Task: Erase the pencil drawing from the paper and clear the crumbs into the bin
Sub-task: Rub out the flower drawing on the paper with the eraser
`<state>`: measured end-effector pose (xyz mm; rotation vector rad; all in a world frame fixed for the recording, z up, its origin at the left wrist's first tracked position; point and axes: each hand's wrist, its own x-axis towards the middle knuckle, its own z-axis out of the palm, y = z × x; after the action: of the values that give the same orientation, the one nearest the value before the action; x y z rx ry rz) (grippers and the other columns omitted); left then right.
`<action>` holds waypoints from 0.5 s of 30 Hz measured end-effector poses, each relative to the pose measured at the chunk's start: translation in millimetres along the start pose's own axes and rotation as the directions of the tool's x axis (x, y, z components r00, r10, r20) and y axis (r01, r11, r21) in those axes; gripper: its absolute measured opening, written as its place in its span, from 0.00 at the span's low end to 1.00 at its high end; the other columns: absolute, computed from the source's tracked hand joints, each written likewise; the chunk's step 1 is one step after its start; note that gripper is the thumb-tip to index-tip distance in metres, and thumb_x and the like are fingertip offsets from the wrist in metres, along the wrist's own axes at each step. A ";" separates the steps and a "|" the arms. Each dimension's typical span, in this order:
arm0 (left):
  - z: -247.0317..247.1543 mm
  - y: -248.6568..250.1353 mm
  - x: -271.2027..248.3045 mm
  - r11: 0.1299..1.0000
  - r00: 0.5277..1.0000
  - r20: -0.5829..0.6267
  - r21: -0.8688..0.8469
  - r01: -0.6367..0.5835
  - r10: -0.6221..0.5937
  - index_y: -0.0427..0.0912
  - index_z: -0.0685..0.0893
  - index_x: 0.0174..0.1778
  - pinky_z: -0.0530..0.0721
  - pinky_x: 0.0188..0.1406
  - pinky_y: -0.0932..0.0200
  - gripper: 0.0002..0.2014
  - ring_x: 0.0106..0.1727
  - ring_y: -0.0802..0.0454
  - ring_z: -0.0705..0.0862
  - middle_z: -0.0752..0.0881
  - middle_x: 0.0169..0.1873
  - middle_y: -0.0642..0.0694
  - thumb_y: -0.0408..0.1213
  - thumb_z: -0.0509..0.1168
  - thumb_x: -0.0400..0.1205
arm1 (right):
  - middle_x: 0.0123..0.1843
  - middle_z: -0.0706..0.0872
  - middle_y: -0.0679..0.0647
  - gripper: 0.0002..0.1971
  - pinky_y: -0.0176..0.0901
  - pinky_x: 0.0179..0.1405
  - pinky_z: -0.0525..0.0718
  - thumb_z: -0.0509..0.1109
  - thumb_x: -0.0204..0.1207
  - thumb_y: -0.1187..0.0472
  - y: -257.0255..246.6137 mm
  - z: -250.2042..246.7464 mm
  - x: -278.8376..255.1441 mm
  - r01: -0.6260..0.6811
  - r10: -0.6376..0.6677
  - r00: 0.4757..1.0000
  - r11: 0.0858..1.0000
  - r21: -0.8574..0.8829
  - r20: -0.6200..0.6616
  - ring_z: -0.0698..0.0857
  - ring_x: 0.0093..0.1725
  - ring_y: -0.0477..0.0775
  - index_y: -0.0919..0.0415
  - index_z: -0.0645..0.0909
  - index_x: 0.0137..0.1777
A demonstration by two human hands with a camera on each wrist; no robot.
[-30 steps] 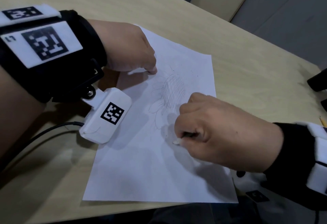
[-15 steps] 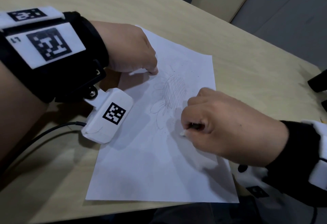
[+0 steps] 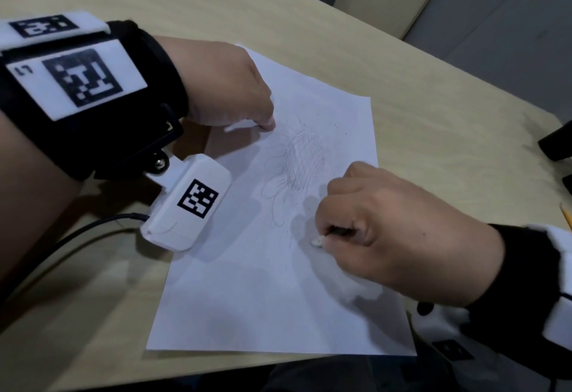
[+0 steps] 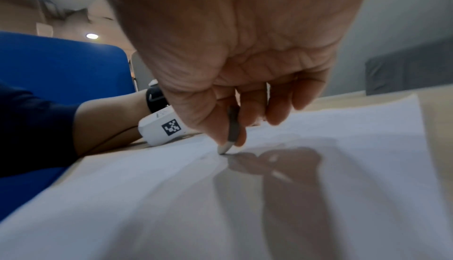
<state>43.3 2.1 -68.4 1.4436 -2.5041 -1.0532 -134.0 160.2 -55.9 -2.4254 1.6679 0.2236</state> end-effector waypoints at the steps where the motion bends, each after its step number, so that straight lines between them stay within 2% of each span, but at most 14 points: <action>1: 0.0 0.0 -0.2 1.000 1.000 0.000 -0.001 -0.001 0.001 0.52 0.93 0.44 0.77 0.72 0.41 0.24 0.64 0.47 0.85 0.88 0.61 0.53 0.60 0.63 0.61 | 0.30 0.75 0.46 0.05 0.56 0.34 0.79 0.68 0.69 0.60 -1.7 1.1 -0.5 0.008 -0.008 1.000 1.000 0.010 0.007 0.75 0.38 0.56 0.55 0.77 0.32; 5: 0.1 -0.2 0.3 1.000 1.000 -0.002 -0.002 -0.005 0.005 0.52 0.92 0.42 0.78 0.72 0.40 0.22 0.64 0.47 0.85 0.89 0.61 0.52 0.60 0.63 0.61 | 0.30 0.75 0.45 0.05 0.58 0.34 0.79 0.66 0.69 0.59 0.5 -1.9 1.2 -0.018 0.017 1.000 0.999 -0.041 -0.021 0.75 0.38 0.55 0.53 0.77 0.32; 9: -0.6 0.6 -1.1 1.000 1.000 0.001 0.003 -0.002 0.002 0.52 0.93 0.44 0.78 0.72 0.40 0.24 0.64 0.48 0.85 0.89 0.61 0.53 0.60 0.63 0.61 | 0.31 0.76 0.45 0.06 0.55 0.35 0.79 0.68 0.71 0.58 -12.9 -3.6 3.1 0.067 -0.066 0.998 0.996 0.054 -0.019 0.75 0.38 0.56 0.53 0.79 0.33; 13: -0.9 1.0 -1.8 1.000 1.000 -0.002 0.000 -0.003 0.003 0.51 0.93 0.46 0.78 0.72 0.40 0.25 0.64 0.47 0.85 0.89 0.62 0.52 0.60 0.63 0.61 | 0.31 0.76 0.45 0.05 0.56 0.36 0.79 0.67 0.70 0.59 -13.9 -2.9 10.1 0.046 -0.046 0.998 0.999 0.018 -0.031 0.74 0.39 0.56 0.54 0.78 0.33; 15: -0.6 0.5 -1.2 1.000 1.000 -0.002 -0.002 -0.001 0.001 0.50 0.93 0.46 0.78 0.72 0.40 0.23 0.65 0.47 0.85 0.89 0.62 0.52 0.59 0.65 0.63 | 0.31 0.75 0.45 0.05 0.56 0.36 0.79 0.67 0.69 0.59 -17.8 1.3 8.4 0.078 -0.078 0.997 0.997 0.027 -0.002 0.75 0.38 0.57 0.54 0.78 0.33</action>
<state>43.9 2.9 -67.3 1.4422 -2.5020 -1.0531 -114.4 159.1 -57.8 -2.4652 1.5624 0.1876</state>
